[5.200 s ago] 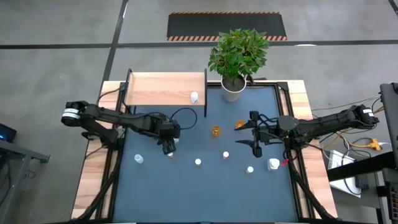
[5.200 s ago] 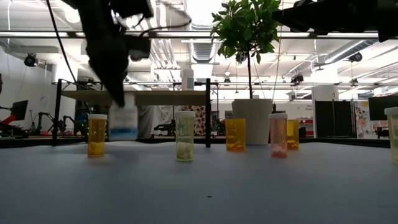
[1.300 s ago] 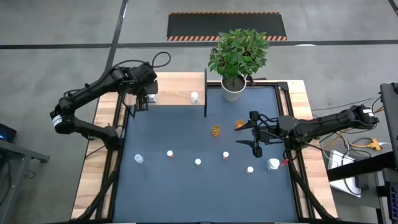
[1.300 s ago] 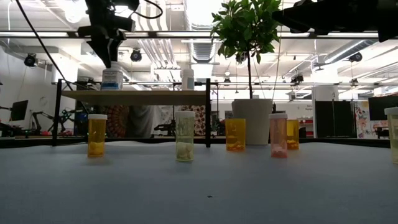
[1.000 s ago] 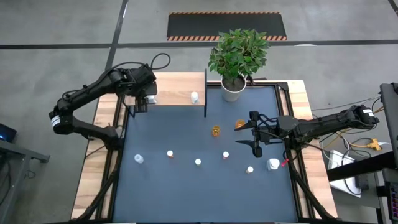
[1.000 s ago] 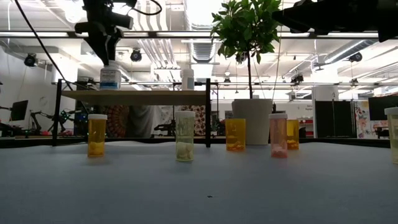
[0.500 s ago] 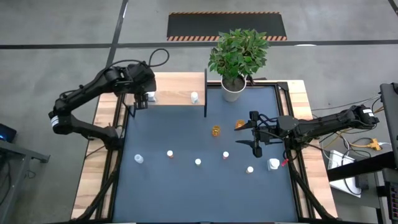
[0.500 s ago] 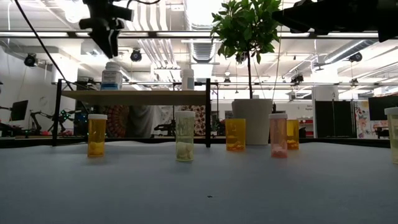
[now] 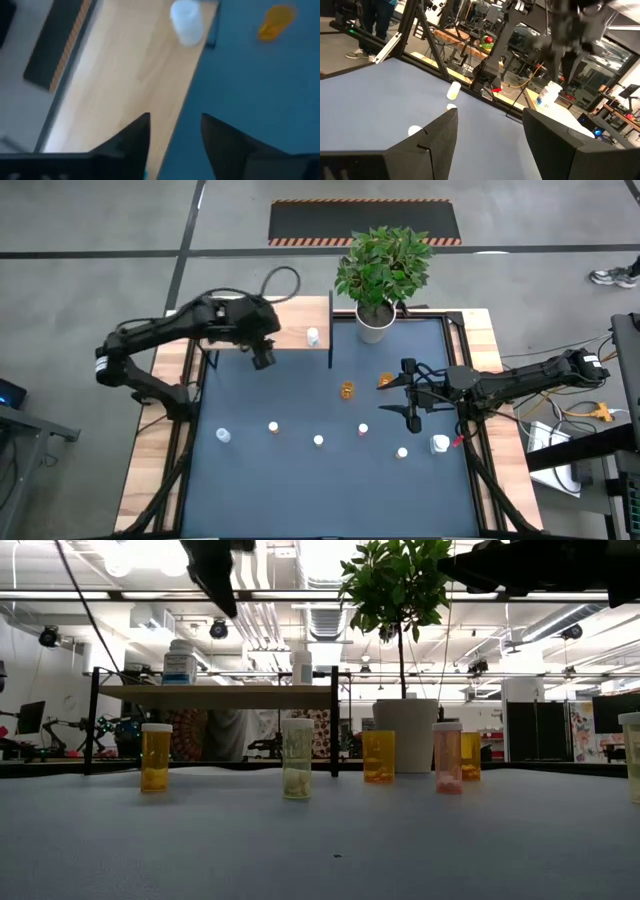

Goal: Pick and place medicine bottles onto shelf by color
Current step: Put the left white pill bottle on the shelf

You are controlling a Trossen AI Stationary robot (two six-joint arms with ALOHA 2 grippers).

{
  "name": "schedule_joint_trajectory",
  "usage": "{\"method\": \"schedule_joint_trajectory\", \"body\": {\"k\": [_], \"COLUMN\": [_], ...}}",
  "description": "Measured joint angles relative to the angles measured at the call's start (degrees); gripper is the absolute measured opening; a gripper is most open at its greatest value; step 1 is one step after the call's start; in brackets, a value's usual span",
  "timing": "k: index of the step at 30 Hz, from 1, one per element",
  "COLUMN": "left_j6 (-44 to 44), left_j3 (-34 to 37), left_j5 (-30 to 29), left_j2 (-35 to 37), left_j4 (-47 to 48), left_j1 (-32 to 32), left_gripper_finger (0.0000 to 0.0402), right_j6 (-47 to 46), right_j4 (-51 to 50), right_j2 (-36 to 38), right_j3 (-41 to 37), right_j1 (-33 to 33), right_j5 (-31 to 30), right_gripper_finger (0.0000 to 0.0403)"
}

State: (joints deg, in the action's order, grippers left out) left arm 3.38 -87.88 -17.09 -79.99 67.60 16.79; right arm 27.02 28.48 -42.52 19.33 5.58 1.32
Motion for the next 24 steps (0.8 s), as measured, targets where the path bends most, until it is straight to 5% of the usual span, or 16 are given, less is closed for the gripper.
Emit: {"method": "schedule_joint_trajectory", "body": {"k": [9, 17, 24], "left_j6": [-0.03, 0.0, -0.03], "left_j3": [0.04, 0.04, 0.07], "left_j5": [-12.22, -19.31, -19.27], "left_j2": [-11.96, -12.92, -10.89], "left_j4": [12.43, 14.46, 14.58], "left_j1": [0.48, 0.99, 2.7], "left_gripper_finger": [0.0007, 0.0002, 0.0001], "right_j6": [-0.01, -0.03, -0.05], "right_j4": [-0.75, -0.75, -0.74], "right_j2": [0.0, 0.02, 0.02], "right_j3": [0.0, 0.0, 0.0], "right_j1": [0.0, 0.0, 0.0], "right_j5": [0.02, 0.02, 0.03], "right_gripper_finger": [0.0215, 0.0215, 0.0215]}}
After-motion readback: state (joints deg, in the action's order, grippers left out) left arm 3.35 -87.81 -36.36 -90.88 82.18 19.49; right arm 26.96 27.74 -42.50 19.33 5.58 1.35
